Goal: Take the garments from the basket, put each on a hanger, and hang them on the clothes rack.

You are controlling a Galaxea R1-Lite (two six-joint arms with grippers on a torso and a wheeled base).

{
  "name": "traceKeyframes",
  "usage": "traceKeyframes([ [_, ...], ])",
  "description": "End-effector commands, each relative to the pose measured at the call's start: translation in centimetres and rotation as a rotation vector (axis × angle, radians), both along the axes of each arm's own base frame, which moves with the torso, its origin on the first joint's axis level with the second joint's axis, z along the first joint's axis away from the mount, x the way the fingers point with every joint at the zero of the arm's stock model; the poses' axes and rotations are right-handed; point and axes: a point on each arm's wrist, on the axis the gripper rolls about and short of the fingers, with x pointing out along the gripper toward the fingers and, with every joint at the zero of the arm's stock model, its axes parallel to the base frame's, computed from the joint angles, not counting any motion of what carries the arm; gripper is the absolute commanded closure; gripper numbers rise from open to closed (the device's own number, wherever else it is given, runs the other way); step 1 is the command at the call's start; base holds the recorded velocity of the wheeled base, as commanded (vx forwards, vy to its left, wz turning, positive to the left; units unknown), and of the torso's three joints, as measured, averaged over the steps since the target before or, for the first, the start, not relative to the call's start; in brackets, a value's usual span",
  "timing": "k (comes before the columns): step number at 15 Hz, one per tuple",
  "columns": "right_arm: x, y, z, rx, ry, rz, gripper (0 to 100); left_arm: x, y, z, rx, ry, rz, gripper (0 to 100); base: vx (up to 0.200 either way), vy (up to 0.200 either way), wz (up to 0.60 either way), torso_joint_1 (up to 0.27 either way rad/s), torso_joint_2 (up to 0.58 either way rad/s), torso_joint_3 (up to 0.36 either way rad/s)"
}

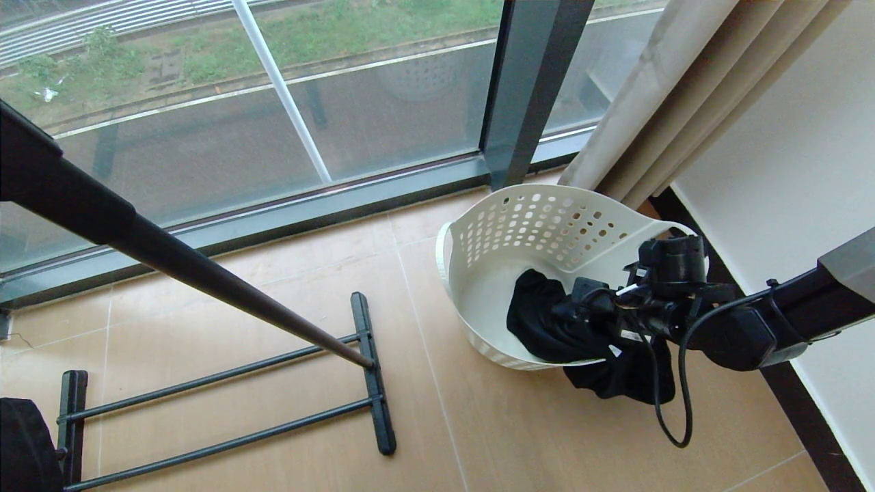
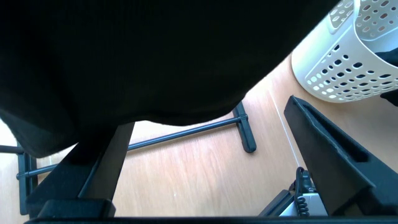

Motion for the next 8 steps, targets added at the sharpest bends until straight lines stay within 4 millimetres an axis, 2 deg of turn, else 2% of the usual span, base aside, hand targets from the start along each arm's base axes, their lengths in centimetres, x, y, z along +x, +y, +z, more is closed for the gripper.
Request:
traceKeyframes([
  [1, 0.43, 0.37, -0.22, 0.016, -0.005, -0.004, 0, 0.01, 0.00, 0.01, 0.001, 0.001, 0.001, 0, 0.000, 0.000, 0.00, 0.000, 0.00, 0.000],
  [7, 1.18, 0.52, -0.25, 0.049, -0.025, -0.032, 0, 0.00, 0.00, 0.05, -0.001, -0.001, 0.001, 0, 0.000, 0.000, 0.00, 0.000, 0.00, 0.000],
  [8, 1.19, 0.52, -0.31, 0.049, -0.023, -0.032, 100, 0.01, 0.00, 0.01, -0.001, 0.001, 0.001, 0, 0.000, 0.000, 0.00, 0.000, 0.00, 0.000],
])
